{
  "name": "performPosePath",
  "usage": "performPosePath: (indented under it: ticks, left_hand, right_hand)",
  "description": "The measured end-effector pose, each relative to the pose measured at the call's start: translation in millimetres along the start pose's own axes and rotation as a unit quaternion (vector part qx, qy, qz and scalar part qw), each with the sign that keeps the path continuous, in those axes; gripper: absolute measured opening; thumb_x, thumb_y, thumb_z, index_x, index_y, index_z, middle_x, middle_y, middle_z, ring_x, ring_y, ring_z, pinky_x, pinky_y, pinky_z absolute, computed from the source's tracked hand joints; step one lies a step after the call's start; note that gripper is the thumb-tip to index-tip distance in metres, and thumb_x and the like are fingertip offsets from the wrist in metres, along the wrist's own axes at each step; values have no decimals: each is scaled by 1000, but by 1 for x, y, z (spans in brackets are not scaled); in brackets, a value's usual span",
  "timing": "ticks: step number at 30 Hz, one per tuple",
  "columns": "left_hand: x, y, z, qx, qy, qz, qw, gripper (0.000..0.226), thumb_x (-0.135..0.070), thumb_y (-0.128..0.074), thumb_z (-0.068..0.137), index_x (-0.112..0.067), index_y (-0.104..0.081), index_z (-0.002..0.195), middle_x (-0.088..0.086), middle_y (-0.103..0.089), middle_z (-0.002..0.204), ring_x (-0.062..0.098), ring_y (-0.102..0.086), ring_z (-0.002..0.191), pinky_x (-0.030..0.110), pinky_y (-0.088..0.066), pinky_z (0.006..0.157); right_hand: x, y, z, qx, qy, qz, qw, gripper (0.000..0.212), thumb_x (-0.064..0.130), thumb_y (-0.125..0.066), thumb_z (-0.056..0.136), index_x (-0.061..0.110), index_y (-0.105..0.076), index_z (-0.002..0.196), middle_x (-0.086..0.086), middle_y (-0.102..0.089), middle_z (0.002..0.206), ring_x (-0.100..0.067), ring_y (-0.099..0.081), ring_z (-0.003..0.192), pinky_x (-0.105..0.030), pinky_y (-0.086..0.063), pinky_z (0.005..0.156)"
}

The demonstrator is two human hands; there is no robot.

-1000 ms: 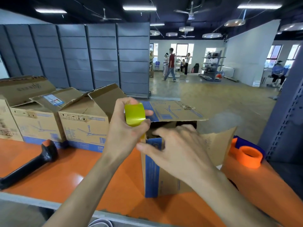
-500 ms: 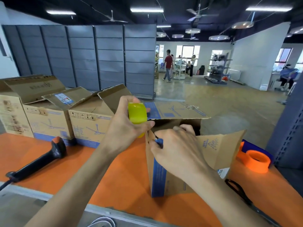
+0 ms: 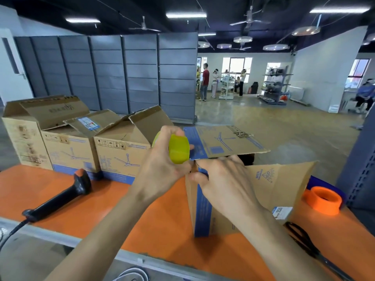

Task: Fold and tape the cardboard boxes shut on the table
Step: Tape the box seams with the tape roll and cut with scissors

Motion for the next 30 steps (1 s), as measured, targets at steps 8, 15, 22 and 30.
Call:
performPosePath:
  ticks: [8, 15, 22, 30]
  left_hand:
    - [13, -1, -4, 28, 19, -85, 996, 48, 6, -72, 87, -21, -47, 119, 1, -76, 113, 17, -71, 106, 32, -59, 88]
    - [14, -11, -16, 16, 21, -107, 994, 47, 4, -72, 88, -18, -46, 121, 7, -71, 120, 9, -67, 118, 26, -57, 89]
    - [13, -13, -20, 13, 19, -93, 995, 47, 0, -72, 89, -22, -46, 122, -6, -75, 116, 7, -68, 113, 31, -55, 95]
    - [16, -14, -22, 10, 3, -122, 993, 43, -8, -73, 93, -19, -45, 124, -1, -72, 119, 11, -68, 116, 28, -59, 84]
  right_hand:
    - [-14, -4, -1, 69, 106, 95, 988, 16, 30, -57, 101, 19, -64, 109, 15, -54, 80, -6, -38, 81, -28, -27, 86]
    - [-24, -4, -9, -94, 71, 182, 976, 16, 25, -76, 85, 18, -78, 99, 9, -73, 89, -1, -50, 85, -21, -38, 81]
    - [-24, -10, -18, -192, 111, 143, 964, 14, 28, -73, 90, 15, -75, 97, 4, -61, 100, -16, -44, 96, -17, -37, 91]
    - [-23, -14, -13, -143, 114, 189, 965, 21, 30, -68, 91, 10, -69, 97, -1, -56, 100, -20, -49, 92, -36, -42, 79]
Point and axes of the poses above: each hand's wrist, its own z-axis towards the middle knuckle, its own y-axis out of the back of the hand, x = y × z, the point moved 6 cm from there along z, towards the middle knuckle
